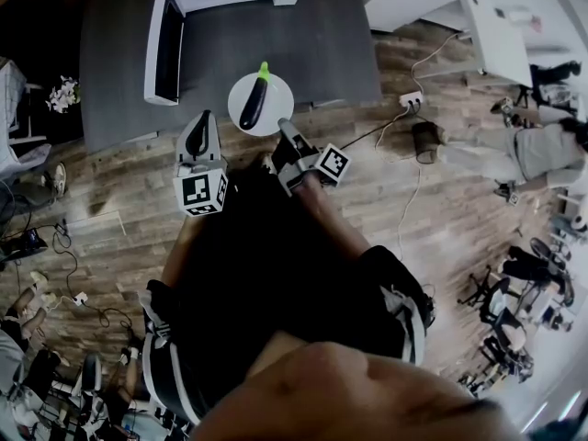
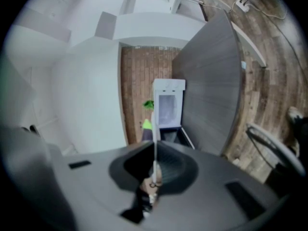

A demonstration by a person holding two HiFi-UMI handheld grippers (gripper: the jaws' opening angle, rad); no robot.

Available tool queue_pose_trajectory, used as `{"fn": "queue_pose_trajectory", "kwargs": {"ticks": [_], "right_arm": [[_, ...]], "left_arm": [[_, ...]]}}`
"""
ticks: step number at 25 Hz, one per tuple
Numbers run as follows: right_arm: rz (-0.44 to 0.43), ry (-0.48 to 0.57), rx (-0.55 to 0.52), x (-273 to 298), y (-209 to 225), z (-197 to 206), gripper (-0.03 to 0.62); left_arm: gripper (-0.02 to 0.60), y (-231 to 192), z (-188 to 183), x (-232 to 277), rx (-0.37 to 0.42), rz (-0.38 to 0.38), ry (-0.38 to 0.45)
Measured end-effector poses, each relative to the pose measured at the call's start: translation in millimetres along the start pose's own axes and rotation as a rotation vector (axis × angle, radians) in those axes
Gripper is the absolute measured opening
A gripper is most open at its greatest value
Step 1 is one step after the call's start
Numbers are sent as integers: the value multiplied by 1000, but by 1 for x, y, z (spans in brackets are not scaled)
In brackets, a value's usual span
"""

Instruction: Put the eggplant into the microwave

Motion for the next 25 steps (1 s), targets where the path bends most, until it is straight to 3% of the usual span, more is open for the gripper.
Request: {"fn": "queue_pose_trajectory", "kwargs": {"ticks": [12,25], "right_arm": [[25,-60,20,-12,10,-41,38],[19,-72,35,-3,16,-50,38]], "left_arm": [[37,47,7,0,-1,-56,-8],[37,56,9,1,11,-73,-9]]}}
Point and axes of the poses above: the fingertips, and each gripper's own axes: x forward along the fingers, y to its right, z out of its underside, the point moved 7 cm from there along -x, backward along the fingers, and after that the axes turned 12 degrees about -z, right-handed, at the moved point
